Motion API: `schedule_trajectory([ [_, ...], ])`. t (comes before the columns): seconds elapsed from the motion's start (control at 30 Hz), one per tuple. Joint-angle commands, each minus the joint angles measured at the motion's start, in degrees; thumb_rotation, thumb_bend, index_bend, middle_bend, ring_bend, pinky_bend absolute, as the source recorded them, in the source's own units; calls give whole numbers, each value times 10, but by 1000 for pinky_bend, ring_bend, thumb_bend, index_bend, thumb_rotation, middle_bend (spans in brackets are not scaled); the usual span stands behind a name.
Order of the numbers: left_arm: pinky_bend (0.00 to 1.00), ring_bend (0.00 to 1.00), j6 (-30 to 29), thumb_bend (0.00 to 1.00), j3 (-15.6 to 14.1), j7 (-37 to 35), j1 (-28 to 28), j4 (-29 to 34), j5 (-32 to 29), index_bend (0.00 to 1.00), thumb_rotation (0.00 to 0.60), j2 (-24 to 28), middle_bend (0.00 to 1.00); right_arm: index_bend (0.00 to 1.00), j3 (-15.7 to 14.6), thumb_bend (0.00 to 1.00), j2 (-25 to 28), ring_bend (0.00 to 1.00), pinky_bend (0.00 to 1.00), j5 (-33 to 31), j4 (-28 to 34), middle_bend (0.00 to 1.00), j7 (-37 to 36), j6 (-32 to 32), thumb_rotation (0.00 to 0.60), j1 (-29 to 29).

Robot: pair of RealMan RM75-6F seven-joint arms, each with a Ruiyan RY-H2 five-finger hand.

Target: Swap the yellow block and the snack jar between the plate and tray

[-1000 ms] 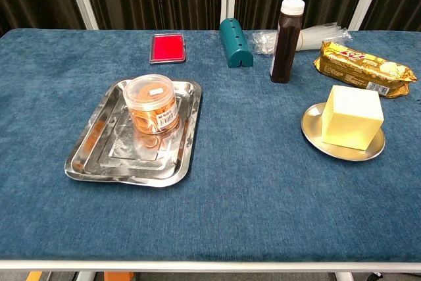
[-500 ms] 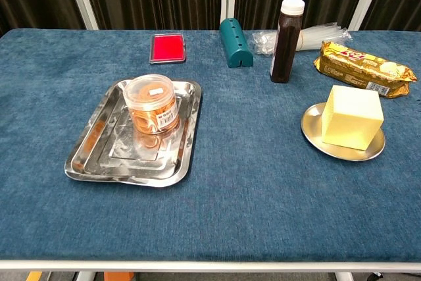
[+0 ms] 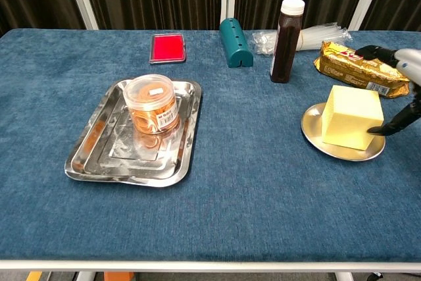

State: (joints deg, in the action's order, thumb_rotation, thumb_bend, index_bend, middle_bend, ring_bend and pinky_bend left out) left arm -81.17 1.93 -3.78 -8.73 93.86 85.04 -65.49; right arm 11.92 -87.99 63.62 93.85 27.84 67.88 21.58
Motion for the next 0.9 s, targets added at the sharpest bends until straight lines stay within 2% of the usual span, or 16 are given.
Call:
schedule_trajectory([
  [0.03,93,0,2,159,0,-1,-1,-1,-1,85,600,-1,53,0,2,31,-16,35,0,-7,-16,135,0,-5,600,9],
  [0.2,93,0,4,159,-1,-5,-1,-5,0,85,600,-2,52,0,-2,77,-33,264,41,-6,-32,350,-3,6,600,13],
  [0.27,93,0,5,159,-1,-8,0,-4,0,85,600,-2,52,0,-4,95,-34,299,42,-5,-32,389,-9,5,600,13],
  [0.43,93,0,0,159,-4,-18,3,-7,6,85,600,-2,53,1,-4,140,-24,349,46,22,-14,451,-31,24,600,11],
  [0.6,93,0,-1,159,-3,-23,4,-5,4,85,600,0,53,10,4,153,3,360,61,56,34,467,-25,39,600,21],
  [0.73,93,0,-1,159,-1,-23,4,-6,2,85,600,-1,53,10,10,152,4,360,67,64,56,468,-10,21,600,44],
  [0.9,93,0,1,159,0,-25,5,-11,-3,85,600,-3,53,12,11,153,-21,360,70,54,57,468,12,-20,600,83],
])
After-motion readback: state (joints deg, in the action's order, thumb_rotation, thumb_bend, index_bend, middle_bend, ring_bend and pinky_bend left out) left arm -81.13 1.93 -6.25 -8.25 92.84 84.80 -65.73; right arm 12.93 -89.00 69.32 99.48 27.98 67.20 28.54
